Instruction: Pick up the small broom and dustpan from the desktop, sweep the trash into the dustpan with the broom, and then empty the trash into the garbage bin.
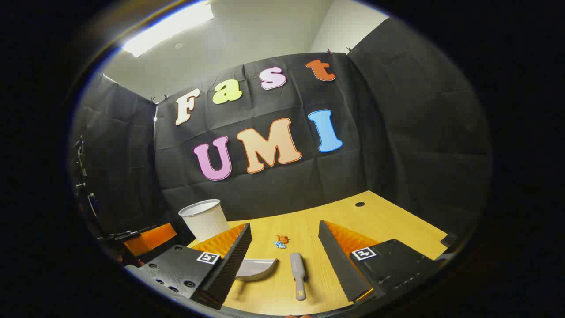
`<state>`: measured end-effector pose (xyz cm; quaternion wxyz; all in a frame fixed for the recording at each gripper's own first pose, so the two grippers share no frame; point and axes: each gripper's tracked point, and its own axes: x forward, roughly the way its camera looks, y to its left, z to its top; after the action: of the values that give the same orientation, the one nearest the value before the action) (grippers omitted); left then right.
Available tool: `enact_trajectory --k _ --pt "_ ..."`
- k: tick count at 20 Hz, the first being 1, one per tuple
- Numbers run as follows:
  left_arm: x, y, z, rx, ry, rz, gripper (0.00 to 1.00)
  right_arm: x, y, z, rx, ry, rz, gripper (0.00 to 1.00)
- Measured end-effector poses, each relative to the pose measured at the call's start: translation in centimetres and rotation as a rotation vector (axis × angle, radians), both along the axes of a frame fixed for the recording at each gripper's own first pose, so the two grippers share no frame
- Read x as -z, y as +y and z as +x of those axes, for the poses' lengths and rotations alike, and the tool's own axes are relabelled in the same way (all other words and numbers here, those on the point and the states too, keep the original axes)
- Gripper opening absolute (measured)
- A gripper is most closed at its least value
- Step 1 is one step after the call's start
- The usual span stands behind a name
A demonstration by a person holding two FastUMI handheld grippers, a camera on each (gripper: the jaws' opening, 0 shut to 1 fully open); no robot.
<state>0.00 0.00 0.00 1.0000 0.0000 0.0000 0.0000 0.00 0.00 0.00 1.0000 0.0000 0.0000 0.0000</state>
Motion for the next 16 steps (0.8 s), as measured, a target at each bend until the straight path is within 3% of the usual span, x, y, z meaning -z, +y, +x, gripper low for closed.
enact_trajectory --k 1,2,16 --pt "0.1 -0.1 0.1 0.003 0.003 0.002 0.91 0.2 -0.2 -0.1 0.003 0.003 0.004 0.92" --pt "0.4 -0.3 0.1 0.006 0.008 0.005 0.95 0.2 -0.3 -0.2 0.006 0.007 0.008 0.92" --pt "1.8 0.3 -1.1 -0.023 0.103 -0.001 0.93 2.3 -0.2 0.0 -0.013 0.070 0.016 0.92"
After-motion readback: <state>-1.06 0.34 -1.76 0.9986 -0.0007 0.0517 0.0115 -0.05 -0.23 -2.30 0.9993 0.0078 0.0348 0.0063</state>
